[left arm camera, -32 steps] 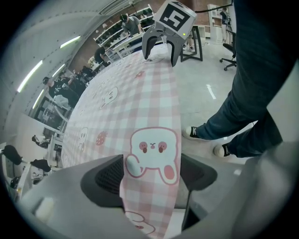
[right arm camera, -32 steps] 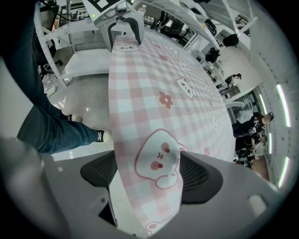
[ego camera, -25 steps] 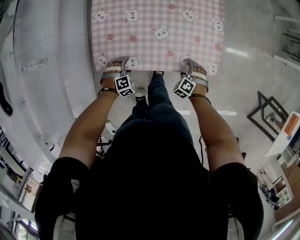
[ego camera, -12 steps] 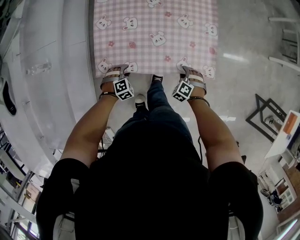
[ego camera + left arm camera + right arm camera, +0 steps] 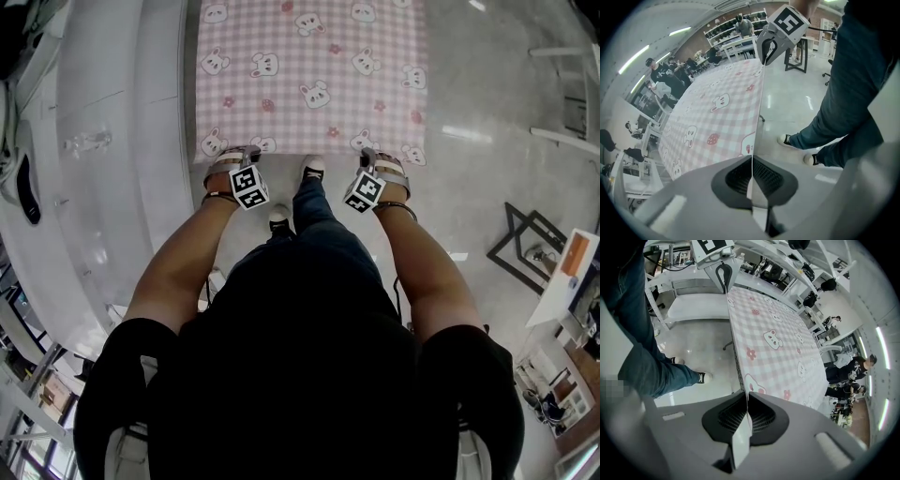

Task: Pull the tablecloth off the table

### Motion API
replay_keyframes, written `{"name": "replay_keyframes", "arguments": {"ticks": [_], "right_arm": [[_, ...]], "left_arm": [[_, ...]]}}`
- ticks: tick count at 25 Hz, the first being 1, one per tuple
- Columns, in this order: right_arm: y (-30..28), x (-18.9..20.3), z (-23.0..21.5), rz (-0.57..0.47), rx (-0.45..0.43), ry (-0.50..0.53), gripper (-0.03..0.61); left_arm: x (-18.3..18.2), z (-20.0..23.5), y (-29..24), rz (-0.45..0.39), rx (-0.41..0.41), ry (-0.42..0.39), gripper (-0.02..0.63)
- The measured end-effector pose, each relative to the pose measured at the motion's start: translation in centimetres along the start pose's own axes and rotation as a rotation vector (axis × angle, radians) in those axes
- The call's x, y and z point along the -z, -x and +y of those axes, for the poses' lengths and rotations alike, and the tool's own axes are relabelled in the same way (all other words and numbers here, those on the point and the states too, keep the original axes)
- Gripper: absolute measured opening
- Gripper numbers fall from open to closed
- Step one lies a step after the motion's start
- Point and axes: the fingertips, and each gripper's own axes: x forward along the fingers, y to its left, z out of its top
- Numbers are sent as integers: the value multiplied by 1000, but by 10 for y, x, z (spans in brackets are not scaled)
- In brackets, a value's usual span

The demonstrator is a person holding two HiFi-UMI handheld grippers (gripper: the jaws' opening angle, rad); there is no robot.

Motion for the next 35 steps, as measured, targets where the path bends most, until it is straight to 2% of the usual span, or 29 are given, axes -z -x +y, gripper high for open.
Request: {"name": "replay_keyframes", "arguments": {"ticks": [6,13,18,30,35], "right_arm": [[3,-1,-6,21,-48,1,28],[14,0,-15,36,-103,23,28],[20,-3,-5,61,-162,33,28],[32,-11,-4,90,-189,18,28],[39,-11,-23,94,-203,1,28]], "left_arm": [[-2,8,5,17,27,8,0],[-10,16,19,18,75,59,0],[-5,12,27,28,104,76,0],[1,12,40,18,159,112,0],[-9,28,51,18,194,115,0]]}}
